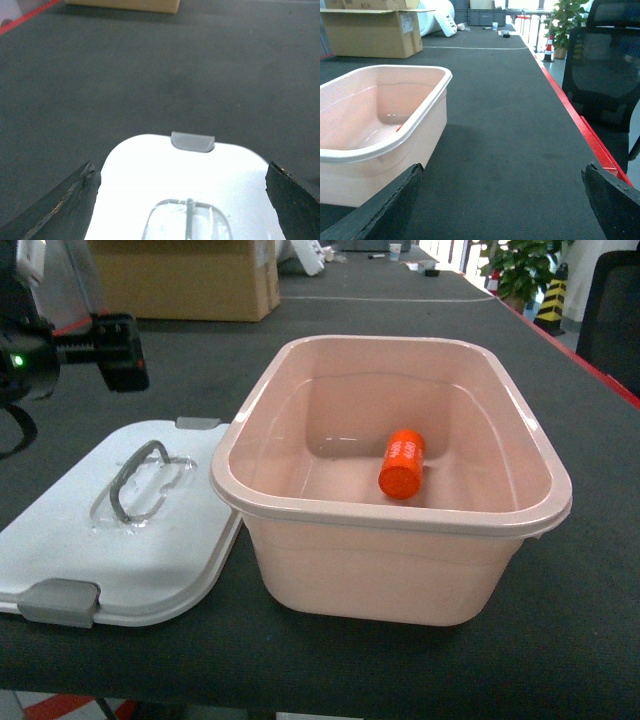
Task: Pick capacitor and pack into box
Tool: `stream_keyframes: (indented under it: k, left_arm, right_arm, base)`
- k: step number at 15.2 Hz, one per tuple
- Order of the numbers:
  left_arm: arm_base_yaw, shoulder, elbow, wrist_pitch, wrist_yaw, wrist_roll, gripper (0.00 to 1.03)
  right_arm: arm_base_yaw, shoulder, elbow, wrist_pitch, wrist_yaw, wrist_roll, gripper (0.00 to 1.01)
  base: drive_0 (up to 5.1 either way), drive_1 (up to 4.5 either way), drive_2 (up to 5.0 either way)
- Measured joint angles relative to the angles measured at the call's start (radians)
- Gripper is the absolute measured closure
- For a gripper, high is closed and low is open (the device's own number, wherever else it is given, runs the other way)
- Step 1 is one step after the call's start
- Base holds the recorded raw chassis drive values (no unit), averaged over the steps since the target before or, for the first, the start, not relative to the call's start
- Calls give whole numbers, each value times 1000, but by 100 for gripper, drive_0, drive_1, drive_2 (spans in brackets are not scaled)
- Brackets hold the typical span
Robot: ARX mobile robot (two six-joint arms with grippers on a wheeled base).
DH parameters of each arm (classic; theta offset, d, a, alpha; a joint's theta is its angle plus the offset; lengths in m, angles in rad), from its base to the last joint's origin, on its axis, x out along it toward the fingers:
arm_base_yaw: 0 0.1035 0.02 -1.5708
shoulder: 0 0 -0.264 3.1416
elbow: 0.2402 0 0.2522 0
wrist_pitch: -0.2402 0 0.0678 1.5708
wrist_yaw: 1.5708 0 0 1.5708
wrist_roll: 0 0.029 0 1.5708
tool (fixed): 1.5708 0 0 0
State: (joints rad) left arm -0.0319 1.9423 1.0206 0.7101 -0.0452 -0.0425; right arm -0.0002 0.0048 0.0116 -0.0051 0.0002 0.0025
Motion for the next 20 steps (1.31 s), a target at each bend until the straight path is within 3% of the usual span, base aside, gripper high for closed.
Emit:
stream_keyframes:
  k: [5,8,9,10,11,12,13,17,20]
  left_arm:
    - [14,83,43,-3,9,21,5]
    - [7,227,123,-24,32,69,5]
    - [-5,265,124,-39,34,68,5]
    - [-26,298,124,-44,20,42,6]
    - [-39,301,112,2,-8,75,40]
    - [-40,301,103,-40,-18,73,75]
    - [-35,303,102,-33,-27,68,101]
    - [-11,179,101,-69,-34,46,101]
    - [-2,10,163,-74,-91,38,101]
  right_arm:
    - [0,0,0,0,0,0,3]
    - [0,0,0,0,0,0,3]
    - [0,0,0,0,0,0,3]
    - [0,0,0,0,0,0,3]
    - [0,0,0,0,0,0,3]
    - [0,0,0,0,0,0,3]
    - [0,0,0,0,0,0,3]
    - [0,0,0,0,0,0,3]
    - [0,0,0,0,0,0,3]
  base:
    - [0,0,0]
    - [0,0,0]
    - [0,0,0]
    - [0,0,0]
    - [0,0,0]
    - [0,0,0]
    - [0,0,0]
    - [0,0,0]
    - [0,0,0]
